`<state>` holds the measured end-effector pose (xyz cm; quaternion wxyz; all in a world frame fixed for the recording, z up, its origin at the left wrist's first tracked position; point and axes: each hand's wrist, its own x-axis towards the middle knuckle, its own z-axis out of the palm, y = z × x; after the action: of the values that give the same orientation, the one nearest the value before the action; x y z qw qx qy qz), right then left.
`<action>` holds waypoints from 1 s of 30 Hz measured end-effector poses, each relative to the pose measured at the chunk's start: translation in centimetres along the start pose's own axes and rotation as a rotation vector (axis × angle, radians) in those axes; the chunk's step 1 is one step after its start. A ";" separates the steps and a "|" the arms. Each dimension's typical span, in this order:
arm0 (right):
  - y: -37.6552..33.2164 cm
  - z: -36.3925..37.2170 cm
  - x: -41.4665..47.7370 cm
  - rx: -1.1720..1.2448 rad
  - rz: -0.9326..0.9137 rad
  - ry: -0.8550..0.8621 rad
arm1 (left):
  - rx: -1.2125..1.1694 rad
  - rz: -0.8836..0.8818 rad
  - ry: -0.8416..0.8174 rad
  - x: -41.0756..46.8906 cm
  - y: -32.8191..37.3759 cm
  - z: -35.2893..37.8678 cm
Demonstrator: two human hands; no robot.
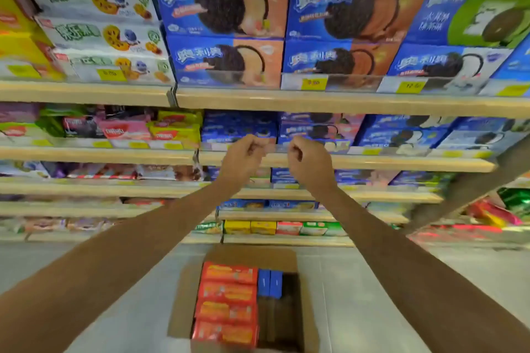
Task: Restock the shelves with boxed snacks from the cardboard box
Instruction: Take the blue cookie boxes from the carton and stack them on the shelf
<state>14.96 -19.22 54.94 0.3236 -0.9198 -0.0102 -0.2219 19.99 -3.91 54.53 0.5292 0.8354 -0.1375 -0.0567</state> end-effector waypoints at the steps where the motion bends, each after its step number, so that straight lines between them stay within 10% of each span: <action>1: 1.4 1.4 -1.9 0.000 0.062 -0.074 | 0.020 -0.071 -0.038 -0.6 -2.1 1.0; 17: 22.0 25.0 -29.2 0.131 1.016 -0.752 | 0.082 -0.848 -0.445 -15.0 -33.9 18.6; 30: 33.6 40.4 -41.5 0.085 1.244 -0.733 | -0.005 -0.825 -0.404 -19.0 -52.8 33.9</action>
<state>-0.81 -16.36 -10.03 0.4011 -0.7573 0.3985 0.3267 2.67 -6.62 -8.66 0.4270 0.7911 0.1065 -0.4247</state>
